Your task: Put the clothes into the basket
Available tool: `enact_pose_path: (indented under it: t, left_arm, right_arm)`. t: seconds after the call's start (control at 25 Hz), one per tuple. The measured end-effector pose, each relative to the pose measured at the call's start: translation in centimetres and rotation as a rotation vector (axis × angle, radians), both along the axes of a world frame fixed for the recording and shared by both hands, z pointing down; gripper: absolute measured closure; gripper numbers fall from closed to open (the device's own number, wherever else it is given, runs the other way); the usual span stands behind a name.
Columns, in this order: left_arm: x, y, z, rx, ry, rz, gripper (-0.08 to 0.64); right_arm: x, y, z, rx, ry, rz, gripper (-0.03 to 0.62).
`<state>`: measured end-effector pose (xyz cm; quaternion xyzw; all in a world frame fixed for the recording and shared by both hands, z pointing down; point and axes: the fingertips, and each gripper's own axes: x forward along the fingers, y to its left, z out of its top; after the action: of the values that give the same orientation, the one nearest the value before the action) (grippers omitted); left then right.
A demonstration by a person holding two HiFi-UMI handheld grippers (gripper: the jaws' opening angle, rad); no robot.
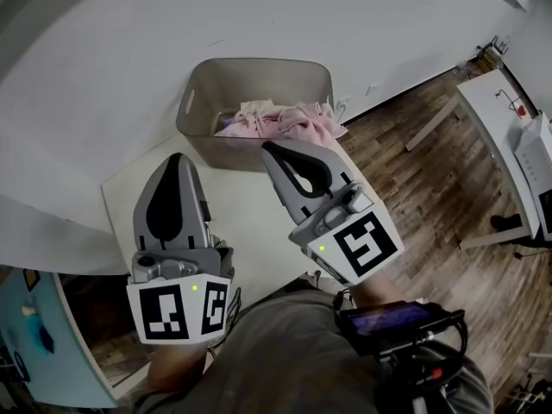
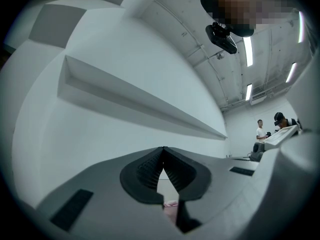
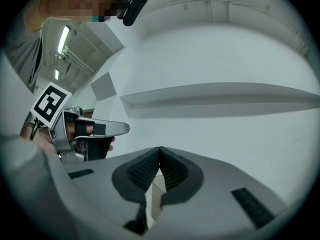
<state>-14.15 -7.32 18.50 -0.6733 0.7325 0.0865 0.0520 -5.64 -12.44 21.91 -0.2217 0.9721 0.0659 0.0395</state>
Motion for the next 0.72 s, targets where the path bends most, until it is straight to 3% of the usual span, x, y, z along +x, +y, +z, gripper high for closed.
enact_pose_path:
  t: [0.72]
  left_arm:
    - [-1.0,0.0,1.3,-0.033,0.002,-0.025,0.551]
  right_arm:
    - [-1.3,0.1,1.1,-0.026,-0.009,-0.044,0.584]
